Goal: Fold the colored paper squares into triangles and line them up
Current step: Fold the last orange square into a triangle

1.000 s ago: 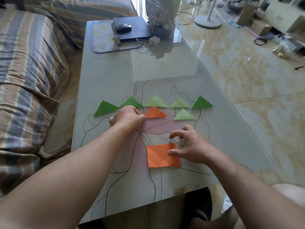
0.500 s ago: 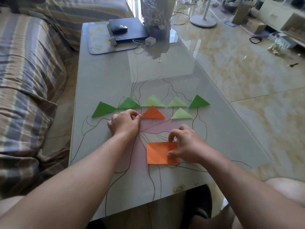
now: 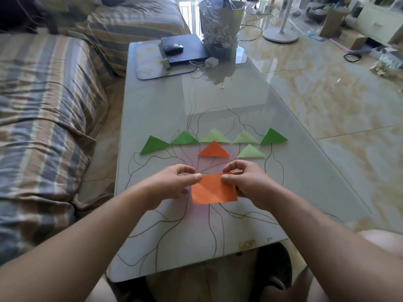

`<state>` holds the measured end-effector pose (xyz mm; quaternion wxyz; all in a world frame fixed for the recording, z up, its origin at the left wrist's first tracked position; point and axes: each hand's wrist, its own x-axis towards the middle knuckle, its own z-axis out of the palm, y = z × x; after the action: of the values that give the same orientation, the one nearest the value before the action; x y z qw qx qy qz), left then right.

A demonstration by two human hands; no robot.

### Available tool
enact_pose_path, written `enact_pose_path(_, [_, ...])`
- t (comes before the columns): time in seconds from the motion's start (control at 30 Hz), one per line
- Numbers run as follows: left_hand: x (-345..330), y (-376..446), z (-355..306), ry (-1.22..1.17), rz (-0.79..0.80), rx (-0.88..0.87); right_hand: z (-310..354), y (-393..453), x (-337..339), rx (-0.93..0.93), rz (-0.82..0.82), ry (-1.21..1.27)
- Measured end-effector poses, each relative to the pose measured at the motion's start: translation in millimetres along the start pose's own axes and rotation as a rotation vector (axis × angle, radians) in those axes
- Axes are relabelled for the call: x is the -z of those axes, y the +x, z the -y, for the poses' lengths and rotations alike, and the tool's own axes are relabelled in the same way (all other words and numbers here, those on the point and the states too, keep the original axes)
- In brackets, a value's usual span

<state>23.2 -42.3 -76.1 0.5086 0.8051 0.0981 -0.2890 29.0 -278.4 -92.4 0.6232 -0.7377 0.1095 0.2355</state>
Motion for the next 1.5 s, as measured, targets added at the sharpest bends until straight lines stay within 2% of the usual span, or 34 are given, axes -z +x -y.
enact_pose_path(0.2, [-6.5, -23.0, 14.1, -0.287, 0.088, -0.016, 13.0, -2.1, -11.2, 0.034, -0.015, 0.185])
enact_pose_path(0.37, [-1.8, -22.9, 9.3, -0.449, -0.047, -0.013, 20.8, 1.9, -19.6, 0.076, -0.013, 0.076])
enact_pose_path(0.53, [7.1, -14.4, -1.1, -0.793, -0.128, 0.035, 23.9, 4.5, -30.2, 0.082, 0.148, -0.078])
enact_pose_path(0.7, [14.4, -7.5, -6.2, -0.796, -0.163, 0.042, 29.1, 6.3, -37.9, 0.148, 0.154, -0.048])
enact_pose_path(0.83, [17.1, -4.7, -7.0, -0.861, -0.139, 0.053, 37.5, 6.5, -35.3, 0.217, 0.148, 0.02])
enact_pose_path(0.97, [19.3, -3.1, -6.4, -0.957, -0.153, 0.057, 39.7, 6.9, -35.4, 0.262, 0.183, -0.012])
enact_pose_path(1.13, [20.3, -3.8, -11.0, -1.0, -0.166, 0.064, 37.2, 3.5, -37.7, 0.297, 0.321, -0.061])
enact_pose_path(1.27, [20.7, -7.8, -14.1, -0.973, -0.186, 0.043, 35.7, 4.8, -43.0, 0.433, 0.244, -0.122])
enact_pose_path(1.43, [20.2, -15.9, -19.6, -0.997, -0.163, -0.029, 38.3, 6.5, -39.5, 0.486, 0.118, -0.056])
enact_pose_path(1.5, [19.5, -20.1, -22.2, -1.009, -0.139, -0.057, 40.9, 5.4, -37.1, 0.489, 0.121, 0.011])
